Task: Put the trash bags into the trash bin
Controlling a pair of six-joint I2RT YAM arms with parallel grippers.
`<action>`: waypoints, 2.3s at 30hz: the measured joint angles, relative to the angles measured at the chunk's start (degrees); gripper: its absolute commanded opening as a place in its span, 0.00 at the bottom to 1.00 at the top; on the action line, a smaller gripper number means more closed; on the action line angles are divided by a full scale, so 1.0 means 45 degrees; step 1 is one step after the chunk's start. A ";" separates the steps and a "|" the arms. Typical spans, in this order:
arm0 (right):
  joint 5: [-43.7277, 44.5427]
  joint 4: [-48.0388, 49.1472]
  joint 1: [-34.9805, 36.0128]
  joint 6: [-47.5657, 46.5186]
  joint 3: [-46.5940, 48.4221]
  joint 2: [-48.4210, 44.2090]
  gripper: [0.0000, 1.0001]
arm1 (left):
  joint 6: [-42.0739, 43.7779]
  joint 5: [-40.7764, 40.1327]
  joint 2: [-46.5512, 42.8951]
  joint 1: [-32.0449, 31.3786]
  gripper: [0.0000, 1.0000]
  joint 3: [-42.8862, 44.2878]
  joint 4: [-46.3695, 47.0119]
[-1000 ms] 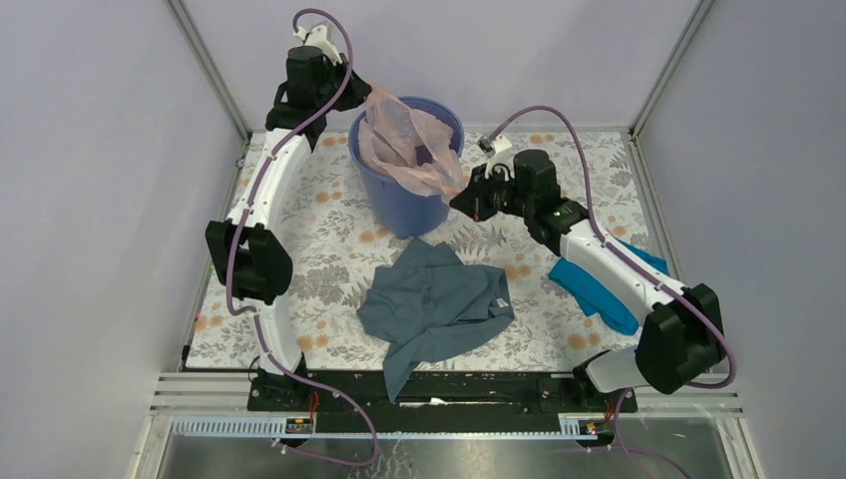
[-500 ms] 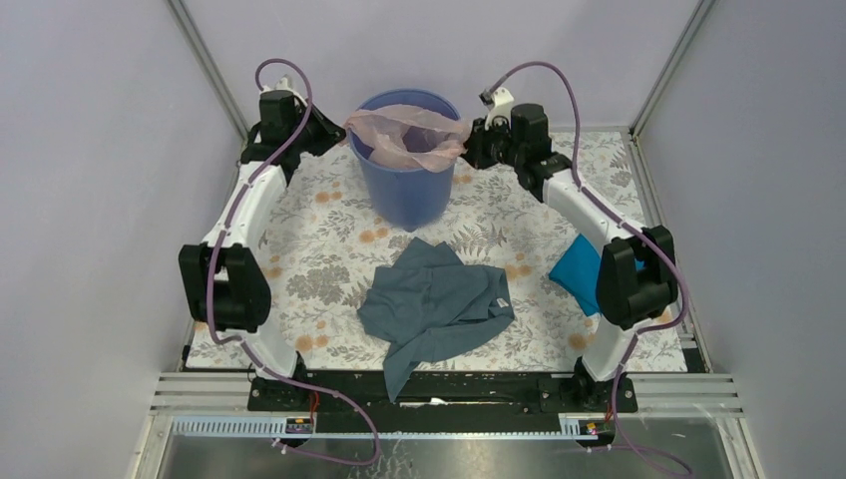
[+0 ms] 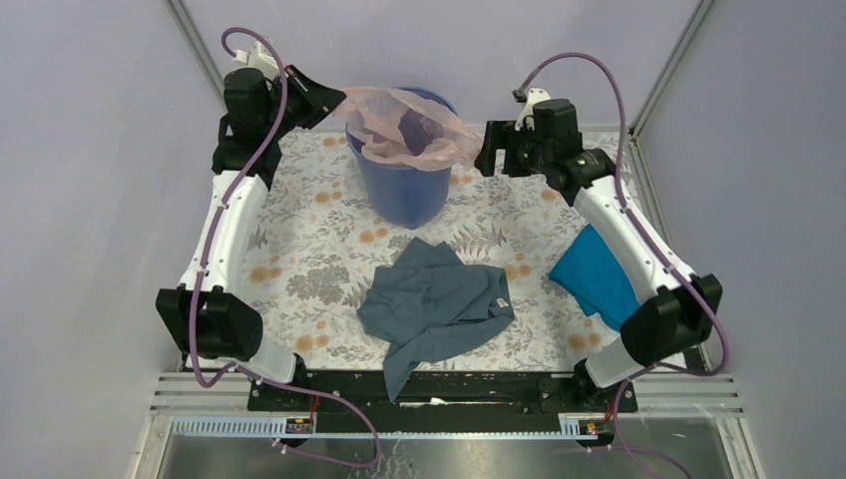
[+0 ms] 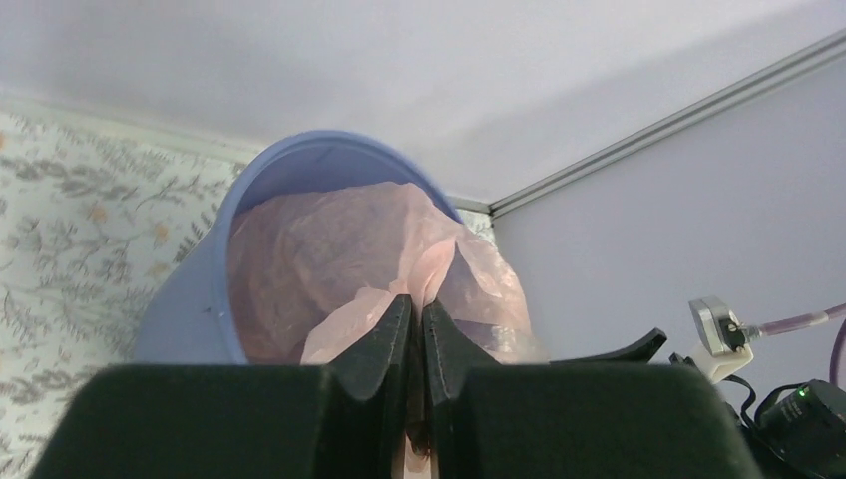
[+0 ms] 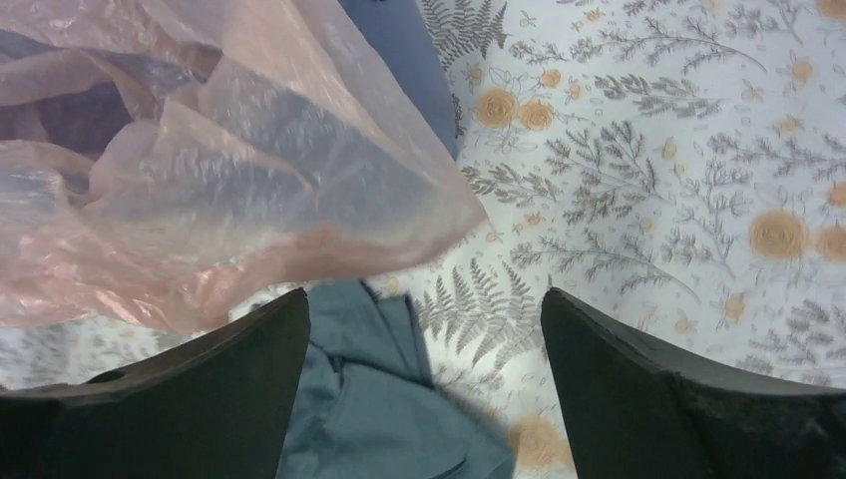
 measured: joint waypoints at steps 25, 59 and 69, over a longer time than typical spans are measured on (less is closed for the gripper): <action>0.1477 0.3784 0.1715 1.5188 -0.4765 -0.4629 0.90 | -0.0384 0.0952 -0.0238 0.0005 0.13 0.0753 0.1020; 0.1331 0.7223 0.2001 1.7442 -0.6076 -0.3167 0.00 | 0.1642 -0.0248 -0.4386 0.0005 0.99 -0.4031 0.0253; 0.1205 0.7465 0.1991 1.7447 -0.6071 -0.3167 0.00 | 0.1253 0.0675 -0.1744 0.0005 0.94 -0.3439 0.1564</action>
